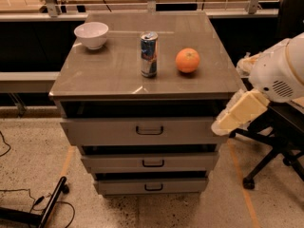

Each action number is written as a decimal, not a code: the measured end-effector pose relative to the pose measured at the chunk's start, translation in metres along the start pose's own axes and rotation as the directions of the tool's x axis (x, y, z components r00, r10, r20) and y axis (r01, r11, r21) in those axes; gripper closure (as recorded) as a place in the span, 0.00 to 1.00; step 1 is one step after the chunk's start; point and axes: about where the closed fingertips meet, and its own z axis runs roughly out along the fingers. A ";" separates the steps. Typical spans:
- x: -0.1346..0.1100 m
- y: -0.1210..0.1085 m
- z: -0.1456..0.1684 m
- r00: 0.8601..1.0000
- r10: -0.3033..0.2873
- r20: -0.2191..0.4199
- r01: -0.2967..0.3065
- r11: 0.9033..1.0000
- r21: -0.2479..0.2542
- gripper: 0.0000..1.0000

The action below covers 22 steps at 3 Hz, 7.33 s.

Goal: Place redbull can into white bowl

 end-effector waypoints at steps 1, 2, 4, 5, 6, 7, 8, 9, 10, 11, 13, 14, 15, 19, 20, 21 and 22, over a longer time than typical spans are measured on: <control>-0.031 -0.012 0.021 0.981 0.033 0.189 -0.041 0.998 0.039 0.00; -0.062 -0.038 0.025 0.946 0.026 0.323 -0.072 0.989 0.132 0.00; -0.071 -0.054 0.017 0.936 0.015 0.352 -0.090 0.976 0.198 0.00; -0.083 -0.061 0.026 0.921 0.021 0.388 -0.111 0.971 0.211 0.00; -0.114 -0.074 0.055 0.878 0.050 0.477 -0.162 0.967 0.197 0.00; -0.141 -0.086 0.083 0.827 0.110 0.551 -0.231 0.961 0.155 0.00; -0.158 -0.090 0.103 0.771 0.149 0.619 -0.290 0.948 0.133 0.00; -0.169 -0.090 0.112 0.727 0.150 0.670 -0.332 0.931 0.151 0.00; -0.178 -0.093 0.119 0.692 0.141 0.708 -0.359 0.918 0.168 0.00; -0.188 -0.099 0.129 0.671 0.138 0.728 -0.365 0.916 0.164 0.00; -0.201 -0.111 0.155 0.654 0.161 0.739 -0.362 0.925 0.119 0.00; -0.212 -0.114 0.164 0.633 0.154 0.758 -0.357 0.928 0.109 0.00; -0.223 -0.117 0.171 0.611 0.140 0.779 -0.351 0.930 0.108 0.16; -0.238 -0.113 0.181 0.582 0.141 0.801 -0.344 0.935 0.085 1.00; -0.250 -0.116 0.170 0.580 0.146 0.801 -0.341 0.937 0.076 1.00; -0.293 -0.124 0.138 0.560 0.155 0.814 -0.341 0.938 0.056 1.00; -0.345 -0.127 0.115 0.538 0.165 0.827 -0.343 0.939 0.036 1.00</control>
Offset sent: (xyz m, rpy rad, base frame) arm 0.1299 0.0364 0.0686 0.3833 -0.5436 -0.1841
